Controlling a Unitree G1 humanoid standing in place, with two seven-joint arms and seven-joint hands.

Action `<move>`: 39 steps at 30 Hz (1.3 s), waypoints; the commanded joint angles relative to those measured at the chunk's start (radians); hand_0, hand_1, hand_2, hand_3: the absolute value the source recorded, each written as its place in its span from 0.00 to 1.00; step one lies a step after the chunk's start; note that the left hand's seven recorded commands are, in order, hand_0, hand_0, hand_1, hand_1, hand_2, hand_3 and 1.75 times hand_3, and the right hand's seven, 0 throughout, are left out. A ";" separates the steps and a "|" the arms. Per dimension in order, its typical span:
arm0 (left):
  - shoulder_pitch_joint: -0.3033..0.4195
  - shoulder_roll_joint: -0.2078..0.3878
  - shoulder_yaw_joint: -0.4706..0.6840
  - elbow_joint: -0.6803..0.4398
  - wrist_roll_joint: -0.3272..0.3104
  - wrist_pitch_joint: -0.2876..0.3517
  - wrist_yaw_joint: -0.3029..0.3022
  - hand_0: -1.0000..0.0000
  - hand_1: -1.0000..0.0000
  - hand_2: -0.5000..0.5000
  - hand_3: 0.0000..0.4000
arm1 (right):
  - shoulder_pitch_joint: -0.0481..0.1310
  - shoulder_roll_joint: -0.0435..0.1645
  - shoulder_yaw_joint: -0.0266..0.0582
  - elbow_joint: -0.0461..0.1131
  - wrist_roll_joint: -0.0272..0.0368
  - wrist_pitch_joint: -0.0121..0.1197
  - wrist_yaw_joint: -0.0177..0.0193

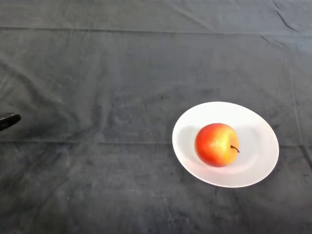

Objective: Move the apple to the plate

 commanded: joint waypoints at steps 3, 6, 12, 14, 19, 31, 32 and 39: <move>0.047 0.080 0.050 0.043 -0.034 0.017 0.029 1.00 1.00 0.50 0.00 | -0.001 -0.017 -0.0150 -0.001 0.0001 -0.002 -0.0038; 0.055 0.084 0.076 0.049 -0.047 0.020 0.056 1.00 1.00 0.50 0.00 | -0.001 -0.017 -0.0151 -0.001 0.0002 -0.002 -0.0037; 0.060 0.089 0.115 0.056 -0.063 0.029 0.109 1.00 1.00 0.50 0.00 | -0.002 -0.017 -0.0152 0.000 0.0002 -0.002 -0.0034; 0.060 0.089 0.124 0.057 -0.066 0.030 0.123 1.00 1.00 0.50 0.00 | -0.002 -0.017 -0.0152 0.000 0.0002 -0.002 -0.0033; 0.062 0.086 0.144 0.057 -0.070 0.033 0.157 1.00 1.00 0.50 0.00 | -0.002 -0.017 -0.0153 0.000 0.0002 -0.002 -0.0031; 0.055 0.078 0.165 0.047 -0.063 0.041 0.206 1.00 1.00 0.50 0.00 | -0.002 -0.017 -0.0154 0.001 0.0002 -0.002 -0.0027; 0.055 0.077 0.166 0.046 -0.061 0.041 0.208 1.00 1.00 0.50 0.00 | -0.002 -0.017 -0.0154 0.001 0.0002 -0.002 -0.0027; 0.056 0.073 0.170 0.040 -0.051 0.042 0.221 1.00 1.00 0.50 0.00 | -0.002 -0.017 -0.0154 0.001 0.0001 -0.002 -0.0026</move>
